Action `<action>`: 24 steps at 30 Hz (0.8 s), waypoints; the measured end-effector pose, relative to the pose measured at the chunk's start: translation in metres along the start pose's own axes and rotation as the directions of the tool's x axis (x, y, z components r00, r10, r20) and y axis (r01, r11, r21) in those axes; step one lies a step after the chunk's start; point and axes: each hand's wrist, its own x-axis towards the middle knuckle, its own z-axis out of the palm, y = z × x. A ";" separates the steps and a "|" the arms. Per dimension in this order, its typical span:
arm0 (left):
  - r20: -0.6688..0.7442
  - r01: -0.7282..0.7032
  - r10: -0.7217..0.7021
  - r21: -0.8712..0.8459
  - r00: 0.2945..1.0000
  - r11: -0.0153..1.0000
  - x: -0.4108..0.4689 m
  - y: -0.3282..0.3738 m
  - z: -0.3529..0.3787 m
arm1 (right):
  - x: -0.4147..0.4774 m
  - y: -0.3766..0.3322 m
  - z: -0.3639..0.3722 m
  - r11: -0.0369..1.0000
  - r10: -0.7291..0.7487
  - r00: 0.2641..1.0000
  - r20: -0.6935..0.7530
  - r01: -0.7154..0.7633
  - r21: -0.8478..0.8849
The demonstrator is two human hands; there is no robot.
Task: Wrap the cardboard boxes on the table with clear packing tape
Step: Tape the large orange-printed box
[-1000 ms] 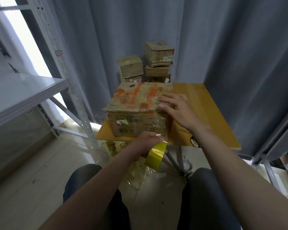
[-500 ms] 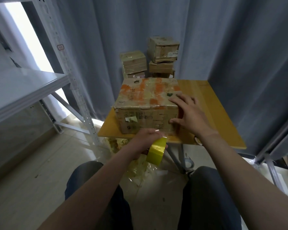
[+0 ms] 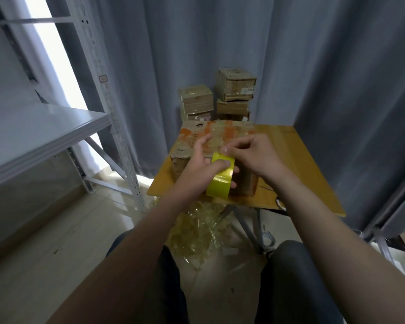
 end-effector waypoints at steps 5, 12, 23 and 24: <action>0.022 0.081 -0.084 0.104 0.996 0.991 0.010 0.014 -0.012 | 0.035 -0.022 0.005 1.000 0.023 1.000 -0.015 -0.023 0.003; 0.170 0.352 -0.372 0.137 0.913 0.926 -0.006 -0.001 -0.040 | 0.110 -0.040 -0.011 0.986 0.089 0.975 -0.203 -0.058 0.155; 0.292 0.561 -0.600 0.214 0.745 0.800 0.008 0.012 -0.073 | 0.194 -0.009 0.023 0.984 0.166 0.968 -0.189 -0.150 0.092; 0.293 0.564 -0.594 0.189 0.749 0.804 0.012 0.016 -0.075 | 0.201 -0.003 0.026 0.984 0.174 0.969 -0.176 -0.166 0.058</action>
